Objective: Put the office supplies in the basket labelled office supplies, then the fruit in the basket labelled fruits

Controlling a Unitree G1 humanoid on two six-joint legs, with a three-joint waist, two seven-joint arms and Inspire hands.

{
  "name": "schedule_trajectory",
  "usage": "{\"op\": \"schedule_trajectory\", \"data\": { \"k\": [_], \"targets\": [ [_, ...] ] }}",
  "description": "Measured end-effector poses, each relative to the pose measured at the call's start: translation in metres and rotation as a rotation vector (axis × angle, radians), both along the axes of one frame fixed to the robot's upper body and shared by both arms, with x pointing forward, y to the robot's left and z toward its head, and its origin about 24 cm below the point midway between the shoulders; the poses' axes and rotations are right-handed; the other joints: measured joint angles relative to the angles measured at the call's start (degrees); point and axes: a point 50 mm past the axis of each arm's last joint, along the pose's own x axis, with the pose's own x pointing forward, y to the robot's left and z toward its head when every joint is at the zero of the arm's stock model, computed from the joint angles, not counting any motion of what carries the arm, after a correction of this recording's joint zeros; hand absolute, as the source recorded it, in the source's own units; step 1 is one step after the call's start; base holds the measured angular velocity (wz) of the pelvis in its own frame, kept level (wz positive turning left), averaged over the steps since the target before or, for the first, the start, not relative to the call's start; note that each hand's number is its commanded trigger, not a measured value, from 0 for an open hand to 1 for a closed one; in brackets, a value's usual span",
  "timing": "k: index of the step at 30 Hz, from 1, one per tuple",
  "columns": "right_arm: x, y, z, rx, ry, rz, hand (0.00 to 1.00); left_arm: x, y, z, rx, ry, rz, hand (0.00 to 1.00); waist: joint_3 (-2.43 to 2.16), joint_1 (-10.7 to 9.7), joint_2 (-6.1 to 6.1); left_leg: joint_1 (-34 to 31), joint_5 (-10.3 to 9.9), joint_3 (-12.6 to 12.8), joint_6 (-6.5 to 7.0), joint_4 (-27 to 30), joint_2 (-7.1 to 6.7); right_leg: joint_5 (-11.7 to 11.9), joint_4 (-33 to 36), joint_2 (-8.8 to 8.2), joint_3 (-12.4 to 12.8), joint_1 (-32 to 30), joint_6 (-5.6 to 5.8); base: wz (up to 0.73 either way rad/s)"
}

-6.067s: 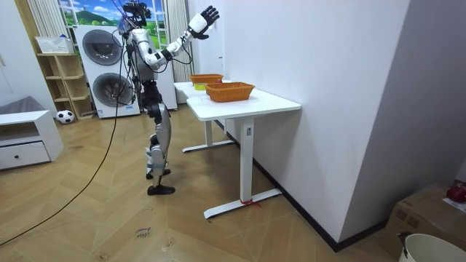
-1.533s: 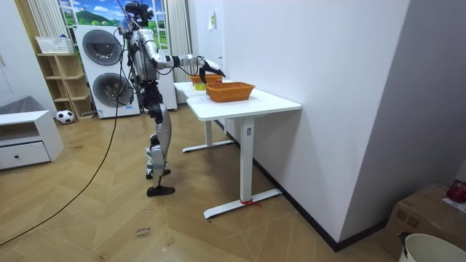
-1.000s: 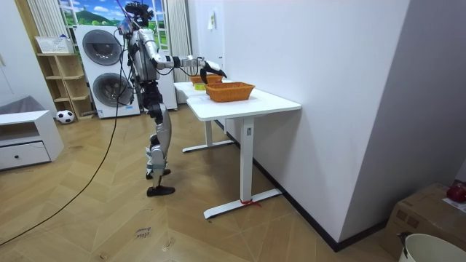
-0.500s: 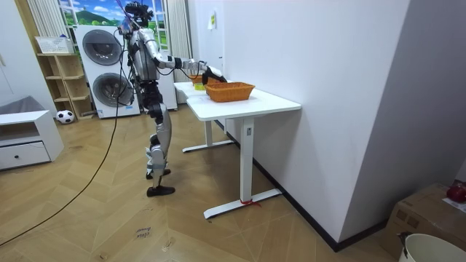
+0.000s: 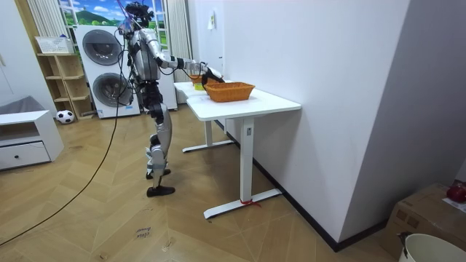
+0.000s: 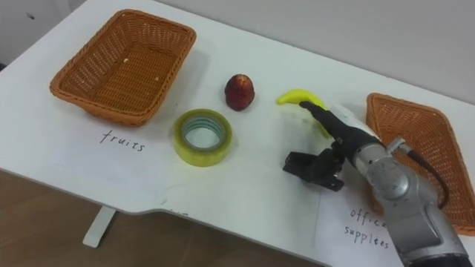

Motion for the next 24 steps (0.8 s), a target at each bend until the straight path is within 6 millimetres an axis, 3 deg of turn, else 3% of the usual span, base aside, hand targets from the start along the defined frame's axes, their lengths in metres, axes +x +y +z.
{"op": "schedule_trajectory", "data": {
  "k": [4, 12, 24],
  "targets": [
    [0.0, 0.0, 0.0, -0.006, 0.003, 0.003, 0.0, 0.001, -0.001, 0.0, -0.009, -0.003, -0.004, 0.0, -0.02, 0.1, 0.3, -0.1, 0.0, 0.0, -0.01, 0.3, 0.0, 0.0, 0.0, 0.0, 0.0, 0.0, 0.0, 0.0],
    [-0.001, -0.001, -0.002, -0.084, 0.028, 0.025, 0.0, 0.0, -0.001, 0.0, -0.01, 0.0, -0.004, 0.0, -0.49, 0.5, 1.26, -0.2, 0.0, 0.0, -0.01, 0.3, -0.02, 0.1, 0.1, 0.01, 0.0, -0.3, -0.09, -0.01],
    [-0.003, -0.007, -0.011, -0.116, 0.127, 0.014, 0.0, 0.0, -0.001, 0.0, -0.01, 0.011, -0.001, 0.0, -0.69, 0.9, 0.73, -0.3, 0.0, -0.3, 0.03, 0.3, -0.22, 0.1, 0.1, -0.27, -0.9, -0.2, -0.09, 0.01]
  ]
}}
